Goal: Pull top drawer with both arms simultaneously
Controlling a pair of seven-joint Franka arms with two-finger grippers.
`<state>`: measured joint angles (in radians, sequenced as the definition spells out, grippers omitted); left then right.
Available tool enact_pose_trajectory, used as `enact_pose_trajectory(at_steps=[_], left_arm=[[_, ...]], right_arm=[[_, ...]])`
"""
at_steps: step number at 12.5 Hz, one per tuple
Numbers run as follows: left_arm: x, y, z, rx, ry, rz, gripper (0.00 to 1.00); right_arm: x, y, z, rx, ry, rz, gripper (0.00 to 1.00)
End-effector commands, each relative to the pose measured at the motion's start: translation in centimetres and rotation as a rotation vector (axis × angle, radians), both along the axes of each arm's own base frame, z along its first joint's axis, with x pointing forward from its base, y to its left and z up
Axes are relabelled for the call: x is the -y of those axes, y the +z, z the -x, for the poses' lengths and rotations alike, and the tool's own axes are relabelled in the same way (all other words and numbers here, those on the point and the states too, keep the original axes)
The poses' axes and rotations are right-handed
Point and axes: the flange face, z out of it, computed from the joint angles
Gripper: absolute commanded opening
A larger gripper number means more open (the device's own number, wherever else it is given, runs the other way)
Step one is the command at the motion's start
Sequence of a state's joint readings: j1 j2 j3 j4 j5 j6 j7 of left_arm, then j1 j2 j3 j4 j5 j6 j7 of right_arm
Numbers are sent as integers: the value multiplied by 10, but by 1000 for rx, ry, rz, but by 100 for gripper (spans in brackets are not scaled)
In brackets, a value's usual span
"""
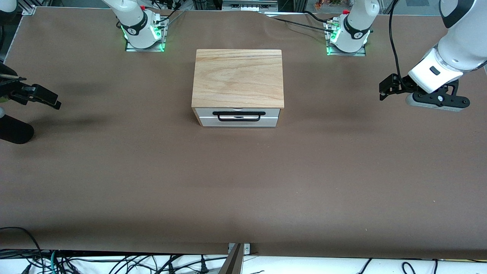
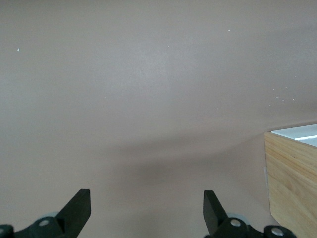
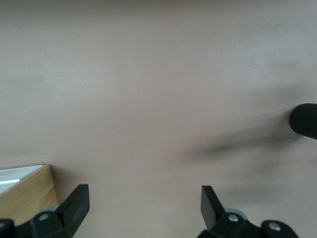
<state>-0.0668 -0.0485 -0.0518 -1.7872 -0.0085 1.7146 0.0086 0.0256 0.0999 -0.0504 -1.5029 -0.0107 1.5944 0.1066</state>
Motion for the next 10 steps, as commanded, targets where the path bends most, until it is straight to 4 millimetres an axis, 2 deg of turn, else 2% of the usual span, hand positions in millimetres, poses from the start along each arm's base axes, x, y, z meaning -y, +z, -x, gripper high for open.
enact_pose_trajectory(at_steps=[1, 7, 10], left_arm=[[1, 6, 3, -4, 7, 15, 100], [3, 6, 3, -4, 14, 15, 100], [2, 9, -4, -3, 13, 18, 100]], right_arm=[[1, 5, 1, -8, 13, 14, 100], [2, 6, 1, -5, 12, 11, 100], [1, 5, 0, -5, 12, 9, 100]])
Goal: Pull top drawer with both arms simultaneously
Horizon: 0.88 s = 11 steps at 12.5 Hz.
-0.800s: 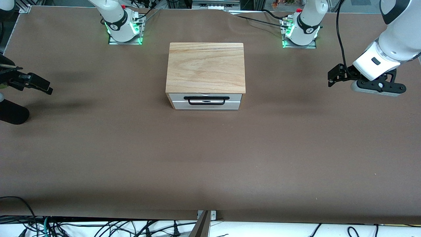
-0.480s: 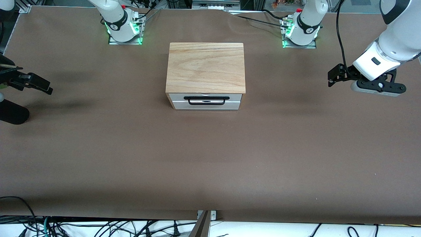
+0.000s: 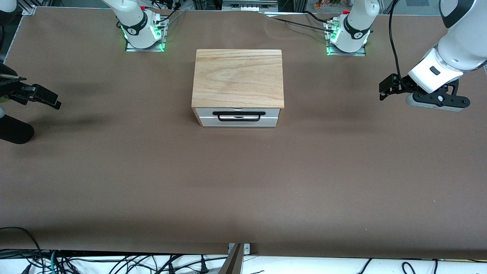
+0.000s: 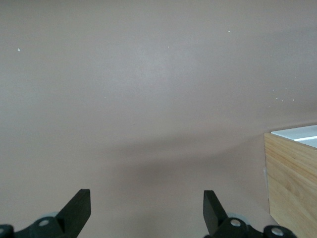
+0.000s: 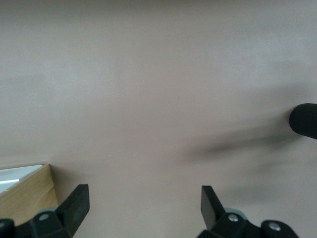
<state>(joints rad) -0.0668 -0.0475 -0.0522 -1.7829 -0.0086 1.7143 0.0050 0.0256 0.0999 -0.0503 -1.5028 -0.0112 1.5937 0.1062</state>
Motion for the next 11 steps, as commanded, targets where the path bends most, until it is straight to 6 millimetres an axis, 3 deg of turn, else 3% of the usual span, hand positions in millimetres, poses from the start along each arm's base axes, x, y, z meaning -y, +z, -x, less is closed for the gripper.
enact_pose_trajectory(at_steps=[1, 11], left_arm=[[2, 6, -5, -15, 9, 17, 100], [2, 0, -16, -24, 5, 19, 100]], right_arm=[[1, 6, 1, -2, 11, 9, 100], [3, 5, 0, -4, 10, 9, 100]])
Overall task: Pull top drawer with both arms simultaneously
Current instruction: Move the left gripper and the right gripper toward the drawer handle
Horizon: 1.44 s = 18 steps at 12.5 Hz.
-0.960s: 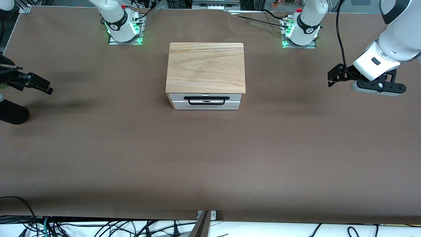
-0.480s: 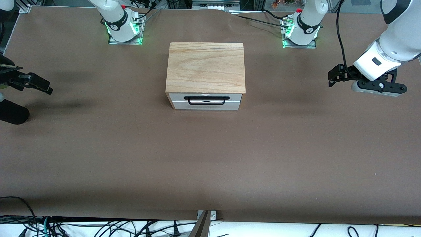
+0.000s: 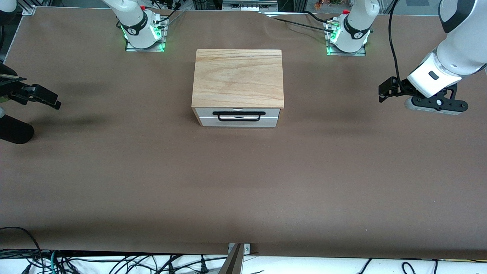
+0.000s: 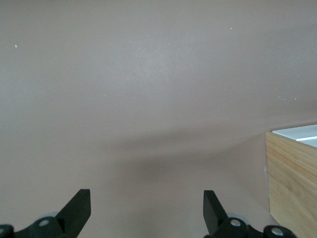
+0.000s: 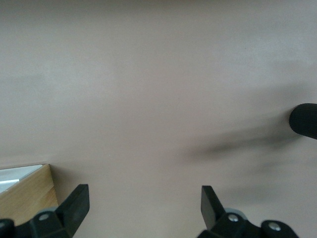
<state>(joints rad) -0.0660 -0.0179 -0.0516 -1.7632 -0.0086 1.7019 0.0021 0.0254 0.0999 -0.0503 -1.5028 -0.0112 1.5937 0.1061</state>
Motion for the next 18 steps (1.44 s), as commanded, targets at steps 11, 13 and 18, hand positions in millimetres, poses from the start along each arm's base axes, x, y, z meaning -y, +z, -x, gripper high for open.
enact_pose_trajectory(at_steps=[11, 13, 18], left_arm=[[30, -6, -9, -60, -16, 124, 100], [38, -17, -13, -89, -5, 195, 100], [71, -62, -46, -184, -10, 474, 100]], right_arm=[[1, -10, -7, -28, 4, 0, 100], [-7, -37, -17, -74, 17, -5, 100], [-48, -83, -30, -154, 45, -148, 100]])
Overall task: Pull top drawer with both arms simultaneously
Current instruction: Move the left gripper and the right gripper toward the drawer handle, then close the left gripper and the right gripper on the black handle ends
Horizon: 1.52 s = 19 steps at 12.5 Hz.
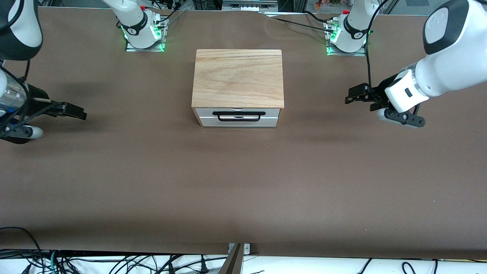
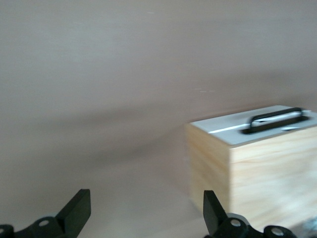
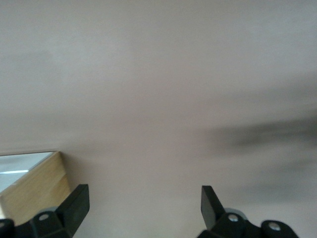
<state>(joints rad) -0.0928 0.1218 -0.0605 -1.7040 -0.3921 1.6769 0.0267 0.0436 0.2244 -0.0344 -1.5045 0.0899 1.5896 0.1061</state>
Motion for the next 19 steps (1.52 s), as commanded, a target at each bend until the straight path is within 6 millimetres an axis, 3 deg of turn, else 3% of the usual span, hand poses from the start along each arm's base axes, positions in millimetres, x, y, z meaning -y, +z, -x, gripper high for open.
enact_pose_trajectory(at_steps=[1, 4, 6, 9, 12, 16, 18, 19], left_arm=[[20, -37, -29, -61, -23, 200, 100], [44, -100, -52, -87, -16, 504, 100], [74, -145, -57, -71, -52, 687, 100], [103, -204, -60, -24, -61, 850, 100], [126, -270, -45, 25, -82, 987, 100], [162, -322, 9, 26, 41, 1143, 96], [167, -328, 21, 15, 49, 1150, 85], [168, -332, 26, 3, 53, 1148, 71]], right_arm=[[-25, -20, -5, -48, 12, -103, 100], [-34, -56, -11, -124, -2, -289, 100], [-35, -92, -19, -159, 45, -476, 100], [-47, -132, -19, -191, 48, -664, 100], [-48, -195, -8, -171, 121, -918, 100], [-65, -268, 17, -98, 162, -1174, 100], [-86, -303, 34, -59, 156, -1288, 100], [-104, -311, 43, -48, 140, -1332, 100]])
